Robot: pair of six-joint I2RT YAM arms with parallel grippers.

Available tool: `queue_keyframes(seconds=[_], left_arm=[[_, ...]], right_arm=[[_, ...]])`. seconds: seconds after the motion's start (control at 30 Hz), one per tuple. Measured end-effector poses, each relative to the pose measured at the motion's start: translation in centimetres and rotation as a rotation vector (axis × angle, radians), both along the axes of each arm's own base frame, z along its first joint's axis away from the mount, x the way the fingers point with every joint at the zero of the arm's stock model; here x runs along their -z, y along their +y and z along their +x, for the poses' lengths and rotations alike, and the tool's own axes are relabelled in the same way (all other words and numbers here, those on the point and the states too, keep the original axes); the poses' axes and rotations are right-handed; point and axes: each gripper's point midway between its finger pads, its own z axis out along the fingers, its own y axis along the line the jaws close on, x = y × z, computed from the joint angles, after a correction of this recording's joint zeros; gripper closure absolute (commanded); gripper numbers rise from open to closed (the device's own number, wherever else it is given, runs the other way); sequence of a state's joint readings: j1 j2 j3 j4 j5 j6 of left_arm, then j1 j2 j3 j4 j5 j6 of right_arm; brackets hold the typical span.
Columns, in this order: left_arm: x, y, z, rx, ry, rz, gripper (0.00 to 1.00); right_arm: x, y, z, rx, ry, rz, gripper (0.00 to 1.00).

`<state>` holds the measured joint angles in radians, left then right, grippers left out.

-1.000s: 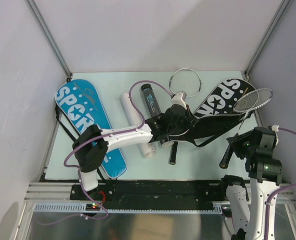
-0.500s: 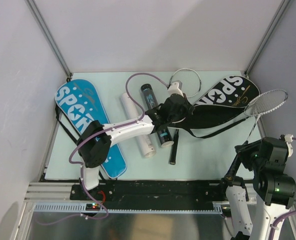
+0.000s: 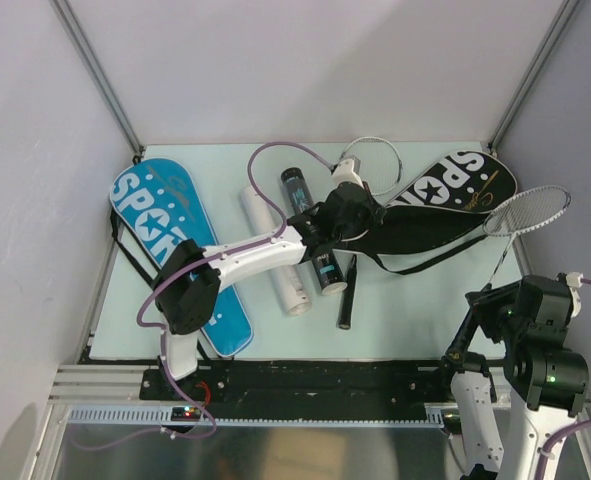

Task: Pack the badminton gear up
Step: Place the racket in the racket bag.

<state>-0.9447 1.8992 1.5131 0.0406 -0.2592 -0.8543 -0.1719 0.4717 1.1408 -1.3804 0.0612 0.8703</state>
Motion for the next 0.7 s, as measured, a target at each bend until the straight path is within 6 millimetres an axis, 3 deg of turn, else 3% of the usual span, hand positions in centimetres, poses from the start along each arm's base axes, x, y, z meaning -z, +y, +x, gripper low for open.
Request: queue_keyframes(seconds=[0.27, 0.7], left_arm=[[-0.7, -0.2, 0.1, 0.002, -0.013, -0.006, 1.00], [-0.9, -0.3, 0.1, 0.008, -0.015, -0.009, 1.00]], right_arm=[[2.7, 0.4, 0.2, 0.010, 0.075, 0.053, 1.00], [3.2, 2.8, 0.6, -0.036, 0.007, 0.187, 1.00]])
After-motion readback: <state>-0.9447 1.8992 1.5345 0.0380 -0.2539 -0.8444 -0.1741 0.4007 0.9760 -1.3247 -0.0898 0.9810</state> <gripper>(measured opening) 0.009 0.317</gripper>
